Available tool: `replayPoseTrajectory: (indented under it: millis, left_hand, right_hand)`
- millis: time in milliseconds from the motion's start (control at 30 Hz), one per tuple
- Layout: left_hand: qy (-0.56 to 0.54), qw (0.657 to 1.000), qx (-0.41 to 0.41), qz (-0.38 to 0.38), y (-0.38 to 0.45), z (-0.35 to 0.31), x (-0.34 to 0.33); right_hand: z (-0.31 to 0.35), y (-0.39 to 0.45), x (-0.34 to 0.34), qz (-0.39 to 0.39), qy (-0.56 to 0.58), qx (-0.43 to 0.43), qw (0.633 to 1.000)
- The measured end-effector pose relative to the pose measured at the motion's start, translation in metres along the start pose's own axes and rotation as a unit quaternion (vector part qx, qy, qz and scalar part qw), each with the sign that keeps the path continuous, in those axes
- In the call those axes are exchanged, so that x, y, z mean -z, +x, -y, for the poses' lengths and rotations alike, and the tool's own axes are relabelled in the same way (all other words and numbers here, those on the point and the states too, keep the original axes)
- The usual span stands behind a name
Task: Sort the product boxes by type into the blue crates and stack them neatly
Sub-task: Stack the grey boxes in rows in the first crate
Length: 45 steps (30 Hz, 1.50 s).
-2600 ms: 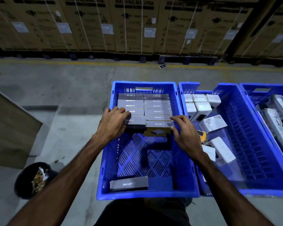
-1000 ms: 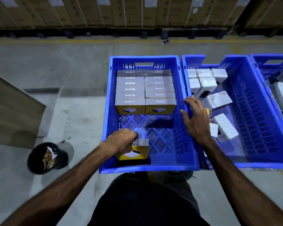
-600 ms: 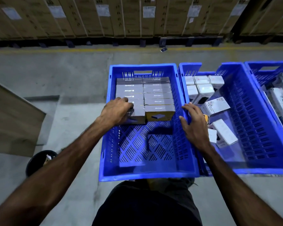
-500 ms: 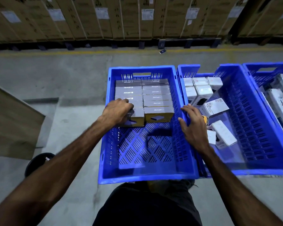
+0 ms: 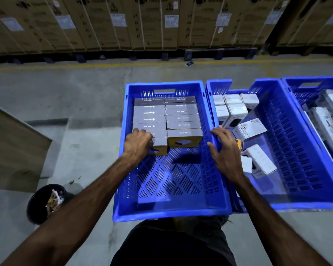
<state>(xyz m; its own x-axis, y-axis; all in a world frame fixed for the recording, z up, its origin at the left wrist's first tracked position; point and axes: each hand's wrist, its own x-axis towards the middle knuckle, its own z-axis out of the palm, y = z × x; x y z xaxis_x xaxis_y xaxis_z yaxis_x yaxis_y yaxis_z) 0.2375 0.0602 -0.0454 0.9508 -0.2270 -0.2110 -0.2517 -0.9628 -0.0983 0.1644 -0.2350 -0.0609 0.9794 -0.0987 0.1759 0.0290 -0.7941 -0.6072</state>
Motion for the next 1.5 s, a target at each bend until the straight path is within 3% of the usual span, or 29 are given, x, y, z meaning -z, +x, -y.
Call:
replayPoseTrajectory:
  millis: [200,367,667,833,1100,1267,1500]
  left_hand:
    - [-0.020,0.999,0.044,-0.002,-0.012,-0.009,-0.001]
    - [-0.088,0.994,0.015,-0.069,-0.029,-0.032,0.003]
    - [-0.340,0.929,-0.050,-0.137,-0.051,-0.132,0.019]
    - [-0.388,0.903,-0.098,-0.158,-0.033,-0.177,0.031]
    - [-0.313,0.918,-0.088,-0.226,0.031,-0.233,0.037]
    - [-0.227,0.951,-0.032,-0.209,0.060,-0.259,0.042]
    - [-0.170,0.964,0.012,-0.206,0.063,-0.267,0.036]
  right_hand:
    - [0.000,0.000,0.000,-0.001,0.000,0.002,1.000]
    - [0.001,-0.001,0.001,-0.011,0.002,0.011,1.000]
    - [-0.010,-0.019,0.028,-0.068,0.103,-0.020,0.992]
    - [-0.044,-0.035,0.060,-0.091,0.084,-0.089,0.988]
    - [-0.121,0.001,0.117,-0.024,0.025,-0.138,0.990]
    - [-0.181,0.066,0.128,0.132,-0.072,-0.095,0.984]
    - [-0.195,0.147,0.112,0.188,-0.011,-0.083,0.979]
